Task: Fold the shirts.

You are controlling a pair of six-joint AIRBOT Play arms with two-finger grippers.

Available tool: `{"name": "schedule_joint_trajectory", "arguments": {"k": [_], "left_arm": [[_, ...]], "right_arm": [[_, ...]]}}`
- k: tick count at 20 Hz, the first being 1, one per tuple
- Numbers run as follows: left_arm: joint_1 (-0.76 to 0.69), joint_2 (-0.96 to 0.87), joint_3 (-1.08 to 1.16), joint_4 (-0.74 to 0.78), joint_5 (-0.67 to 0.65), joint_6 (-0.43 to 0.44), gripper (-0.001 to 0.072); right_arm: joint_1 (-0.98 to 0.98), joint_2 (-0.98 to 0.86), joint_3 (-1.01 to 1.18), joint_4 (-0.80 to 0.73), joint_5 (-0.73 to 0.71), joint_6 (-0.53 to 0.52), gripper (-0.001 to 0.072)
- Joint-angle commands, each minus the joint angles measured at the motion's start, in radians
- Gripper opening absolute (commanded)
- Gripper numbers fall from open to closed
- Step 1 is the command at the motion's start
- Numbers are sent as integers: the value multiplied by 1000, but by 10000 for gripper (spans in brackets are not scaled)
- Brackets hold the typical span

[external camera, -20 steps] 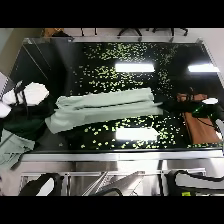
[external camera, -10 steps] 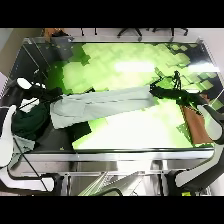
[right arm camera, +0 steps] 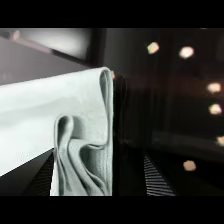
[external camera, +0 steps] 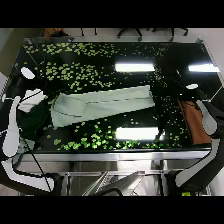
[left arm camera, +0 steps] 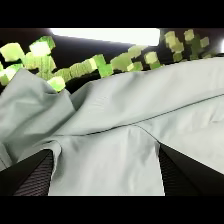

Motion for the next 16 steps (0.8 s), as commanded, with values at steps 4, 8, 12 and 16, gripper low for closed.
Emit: {"name": "schedule_joint_trajectory", "arguments": {"k": [4, 8, 12, 16], "left_arm": [[2, -3, 38, 2, -31, -4, 691], [11, -3, 38, -2, -38, -13, 690], [10, -3, 38, -31, -94, -13, 315], [-65, -4, 35, -107, -88, 9, 13]], "right_arm": [[9, -65, 6, 91, 126, 18, 604], [43, -65, 9, 91, 145, 8, 267], [43, -52, 77, 77, 237, 28, 19], [-17, 80, 112, 18, 339, 116, 18]]}}
